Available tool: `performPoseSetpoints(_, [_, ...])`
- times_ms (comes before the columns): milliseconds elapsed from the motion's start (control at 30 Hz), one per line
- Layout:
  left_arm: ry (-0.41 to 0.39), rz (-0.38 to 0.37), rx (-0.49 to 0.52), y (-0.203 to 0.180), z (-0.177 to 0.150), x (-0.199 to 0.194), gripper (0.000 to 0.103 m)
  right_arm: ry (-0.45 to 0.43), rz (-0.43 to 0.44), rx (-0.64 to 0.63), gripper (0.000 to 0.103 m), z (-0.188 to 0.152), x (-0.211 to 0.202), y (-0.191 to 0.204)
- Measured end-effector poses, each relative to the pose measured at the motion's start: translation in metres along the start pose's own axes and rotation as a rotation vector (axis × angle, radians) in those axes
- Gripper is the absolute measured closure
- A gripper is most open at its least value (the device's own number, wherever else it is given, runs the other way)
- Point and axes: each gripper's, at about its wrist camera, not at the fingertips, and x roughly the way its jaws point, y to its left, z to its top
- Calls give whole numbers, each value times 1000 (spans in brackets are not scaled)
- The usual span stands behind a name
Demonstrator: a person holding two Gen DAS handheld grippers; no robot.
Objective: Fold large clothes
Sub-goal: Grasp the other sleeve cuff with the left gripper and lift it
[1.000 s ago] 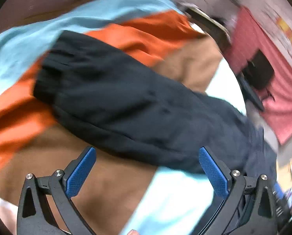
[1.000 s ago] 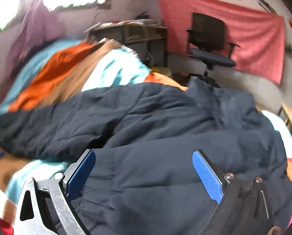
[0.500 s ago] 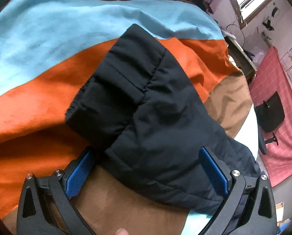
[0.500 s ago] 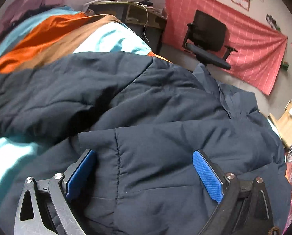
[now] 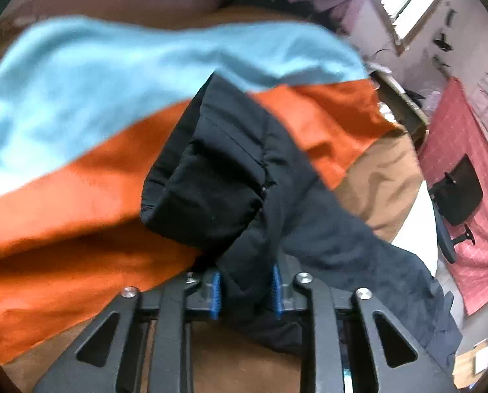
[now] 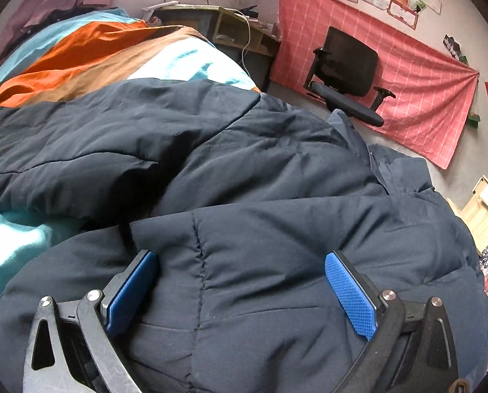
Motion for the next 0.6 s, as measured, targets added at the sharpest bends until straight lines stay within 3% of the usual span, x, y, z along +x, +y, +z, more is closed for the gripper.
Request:
performPoseSetpoints(167, [-101,-81,109,-38,7,-35,92,-29,65,57,0,3,-14,-11])
performPoseSetpoints(367, [-224,-235,285,-103,13,-92,92,-92,185,233,0,18,-67,-50])
performPoseSetpoints(600, [-244,-480,462,-190,-8,-148,93,-186,191,341,0,28,-125,-110])
